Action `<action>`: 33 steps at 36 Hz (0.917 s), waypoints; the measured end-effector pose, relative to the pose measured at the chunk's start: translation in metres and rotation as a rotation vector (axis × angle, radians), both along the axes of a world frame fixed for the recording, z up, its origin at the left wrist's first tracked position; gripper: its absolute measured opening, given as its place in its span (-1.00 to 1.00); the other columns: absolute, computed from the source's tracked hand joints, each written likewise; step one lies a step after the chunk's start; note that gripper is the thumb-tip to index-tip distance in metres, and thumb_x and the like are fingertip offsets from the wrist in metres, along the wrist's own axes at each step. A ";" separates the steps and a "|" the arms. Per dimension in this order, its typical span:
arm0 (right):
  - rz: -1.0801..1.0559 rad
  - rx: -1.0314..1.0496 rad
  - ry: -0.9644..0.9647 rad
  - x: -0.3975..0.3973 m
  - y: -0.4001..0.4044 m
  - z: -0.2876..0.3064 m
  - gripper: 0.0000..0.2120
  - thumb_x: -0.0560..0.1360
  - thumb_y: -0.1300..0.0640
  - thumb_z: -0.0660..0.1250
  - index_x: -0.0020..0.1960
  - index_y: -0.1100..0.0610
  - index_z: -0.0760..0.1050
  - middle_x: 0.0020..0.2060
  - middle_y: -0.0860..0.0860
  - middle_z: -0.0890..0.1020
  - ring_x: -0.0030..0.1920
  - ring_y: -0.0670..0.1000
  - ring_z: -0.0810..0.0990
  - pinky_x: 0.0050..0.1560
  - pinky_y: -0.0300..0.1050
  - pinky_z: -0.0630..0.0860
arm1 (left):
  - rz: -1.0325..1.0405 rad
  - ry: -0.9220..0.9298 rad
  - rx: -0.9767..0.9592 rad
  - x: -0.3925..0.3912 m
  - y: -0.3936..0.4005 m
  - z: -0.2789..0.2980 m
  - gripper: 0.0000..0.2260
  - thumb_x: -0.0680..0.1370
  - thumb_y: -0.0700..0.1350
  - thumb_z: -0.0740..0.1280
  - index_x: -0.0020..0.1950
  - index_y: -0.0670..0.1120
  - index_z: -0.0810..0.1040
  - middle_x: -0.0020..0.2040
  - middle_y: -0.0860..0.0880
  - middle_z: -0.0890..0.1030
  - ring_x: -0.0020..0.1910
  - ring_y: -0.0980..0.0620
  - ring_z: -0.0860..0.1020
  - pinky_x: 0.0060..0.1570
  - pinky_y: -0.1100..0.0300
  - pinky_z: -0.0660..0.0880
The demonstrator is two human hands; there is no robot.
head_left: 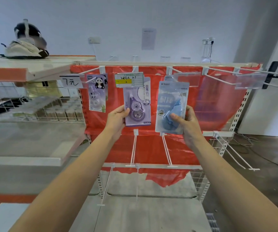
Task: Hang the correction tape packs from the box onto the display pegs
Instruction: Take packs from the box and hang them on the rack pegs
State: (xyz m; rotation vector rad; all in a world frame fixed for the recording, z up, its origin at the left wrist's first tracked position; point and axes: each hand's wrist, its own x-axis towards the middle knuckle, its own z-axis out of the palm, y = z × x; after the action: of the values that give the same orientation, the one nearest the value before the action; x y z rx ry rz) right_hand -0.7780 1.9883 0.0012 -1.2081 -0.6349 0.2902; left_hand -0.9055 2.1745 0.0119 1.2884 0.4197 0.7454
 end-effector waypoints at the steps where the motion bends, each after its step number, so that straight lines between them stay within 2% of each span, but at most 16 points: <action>1: -0.011 -0.001 -0.001 0.000 -0.002 0.001 -0.66 0.45 0.23 0.43 0.11 -0.04 0.39 0.05 -0.01 0.56 0.11 0.05 0.56 0.04 -0.02 0.59 | 0.008 0.005 -0.004 0.001 0.000 -0.001 -0.76 0.60 -0.28 0.23 0.25 -0.18 0.54 0.04 -0.04 0.64 0.04 -0.01 0.60 0.06 0.14 0.57; 3: -0.034 -0.013 -0.020 0.001 -0.004 0.002 -0.68 0.47 0.23 0.42 0.09 -0.04 0.39 0.03 -0.02 0.56 0.06 0.02 0.57 -0.01 -0.09 0.59 | 0.018 0.010 -0.017 0.002 0.002 -0.003 -0.74 0.59 -0.28 0.25 0.28 -0.20 0.52 0.03 -0.05 0.64 0.06 -0.03 0.59 0.09 0.09 0.52; 6: -0.045 0.004 -0.017 0.002 -0.007 0.003 -0.69 0.46 0.25 0.42 0.06 -0.05 0.41 0.01 -0.03 0.58 0.02 0.00 0.58 0.01 -0.04 0.60 | 0.006 -0.005 -0.016 0.002 0.004 -0.005 -0.78 0.59 -0.30 0.24 0.19 -0.15 0.54 -0.20 0.09 0.68 -0.16 0.10 0.60 -0.14 0.25 0.55; 9: -0.036 0.062 0.043 0.004 -0.010 0.005 -0.71 0.46 0.25 0.41 0.06 -0.02 0.41 0.01 -0.04 0.58 0.00 -0.03 0.61 -0.03 -0.06 0.62 | 0.010 -0.014 -0.028 0.001 0.005 -0.007 -0.78 0.59 -0.32 0.23 0.18 -0.14 0.54 -0.27 0.13 0.68 -0.24 0.17 0.62 -0.21 0.31 0.58; 11: -0.016 0.092 0.061 0.005 -0.013 0.008 -0.72 0.47 0.27 0.39 0.06 -0.01 0.42 -0.02 -0.06 0.60 -0.05 -0.07 0.62 -0.17 -0.19 0.61 | 0.013 -0.013 -0.028 -0.001 0.006 -0.007 -0.77 0.59 -0.32 0.23 0.20 -0.16 0.54 -0.23 0.10 0.69 -0.17 0.12 0.63 -0.17 0.28 0.59; 12: -0.006 0.095 0.066 0.005 -0.015 0.008 -0.72 0.47 0.28 0.39 0.06 -0.01 0.42 -0.02 -0.05 0.60 -0.05 -0.07 0.62 -0.20 -0.22 0.60 | 0.019 -0.011 -0.026 -0.002 0.006 -0.007 -0.77 0.59 -0.32 0.23 0.22 -0.19 0.54 -0.17 0.06 0.69 -0.09 0.05 0.62 -0.08 0.23 0.59; 14: 0.007 0.088 0.069 0.007 -0.017 0.009 -0.72 0.46 0.26 0.40 0.07 0.00 0.43 0.00 -0.04 0.61 -0.01 -0.02 0.63 -0.17 -0.20 0.61 | 0.032 -0.009 -0.020 -0.002 0.007 -0.006 -0.74 0.59 -0.31 0.24 0.26 -0.22 0.52 -0.02 -0.03 0.65 0.08 -0.04 0.58 0.14 0.09 0.53; 15: 0.012 0.081 0.068 0.007 -0.018 0.009 -0.71 0.44 0.25 0.41 0.08 -0.01 0.44 0.01 -0.02 0.61 0.02 0.00 0.62 -0.14 -0.18 0.62 | 0.038 -0.010 -0.023 -0.002 0.007 -0.006 -0.74 0.59 -0.31 0.24 0.27 -0.23 0.52 0.01 -0.05 0.63 0.10 -0.06 0.57 0.18 0.06 0.51; 17: 0.030 0.080 0.079 0.008 -0.018 0.010 -0.69 0.41 0.22 0.43 0.08 0.00 0.45 0.01 -0.01 0.62 0.01 0.03 0.64 -0.12 -0.14 0.63 | 0.038 -0.012 -0.023 -0.002 0.007 -0.006 -0.75 0.59 -0.31 0.23 0.26 -0.22 0.53 -0.01 -0.03 0.63 0.02 -0.03 0.59 0.13 0.07 0.52; 20: 0.066 0.120 0.117 0.007 -0.020 0.012 -0.74 0.46 0.29 0.37 0.06 0.03 0.45 -0.07 -0.02 0.64 -0.14 -0.04 0.68 -0.27 -0.18 0.60 | 0.019 -0.022 -0.022 -0.001 0.005 -0.006 -0.78 0.59 -0.31 0.23 0.20 -0.19 0.55 -0.11 0.01 0.67 -0.11 0.04 0.62 -0.08 0.17 0.61; 22: 0.077 0.121 0.122 0.007 -0.022 0.012 -0.74 0.46 0.29 0.36 0.06 0.03 0.45 -0.08 -0.03 0.63 -0.17 -0.04 0.67 -0.30 -0.17 0.60 | 0.014 -0.021 -0.024 -0.001 0.004 -0.006 -0.79 0.59 -0.31 0.23 0.17 -0.17 0.57 -0.18 0.05 0.69 -0.16 0.07 0.64 -0.16 0.20 0.62; 25: 0.061 0.105 0.119 0.008 -0.024 0.011 -0.73 0.41 0.25 0.39 0.05 0.02 0.45 -0.06 -0.01 0.62 -0.12 0.00 0.65 -0.29 -0.13 0.61 | 0.016 -0.019 -0.034 -0.001 0.003 -0.005 -0.80 0.59 -0.32 0.23 0.13 -0.14 0.58 -0.17 0.05 0.69 -0.16 0.08 0.63 -0.15 0.21 0.61; 28: 0.019 0.112 0.126 0.008 -0.024 0.010 -0.77 0.47 0.29 0.36 0.04 0.03 0.46 -0.04 -0.01 0.62 -0.09 0.02 0.64 -0.29 -0.14 0.61 | 0.026 -0.017 -0.051 -0.002 0.001 -0.004 -0.81 0.59 -0.32 0.24 0.12 -0.14 0.57 -0.13 0.03 0.66 -0.14 0.07 0.61 -0.10 0.18 0.59; 33: 0.013 0.108 0.151 0.005 -0.018 0.012 -0.82 0.50 0.27 0.34 0.03 0.05 0.47 -0.03 -0.01 0.63 -0.06 0.02 0.64 -0.19 -0.12 0.61 | 0.030 0.002 -0.050 -0.003 -0.002 -0.004 -0.76 0.59 -0.30 0.24 0.22 -0.19 0.55 0.00 -0.04 0.64 -0.03 0.00 0.60 0.09 0.06 0.53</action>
State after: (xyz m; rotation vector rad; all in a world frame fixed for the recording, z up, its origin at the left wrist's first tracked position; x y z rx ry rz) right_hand -0.7734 1.9702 0.0131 -1.0679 -0.5210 0.3498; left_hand -0.9090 2.1724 0.0079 1.2387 0.4571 0.7541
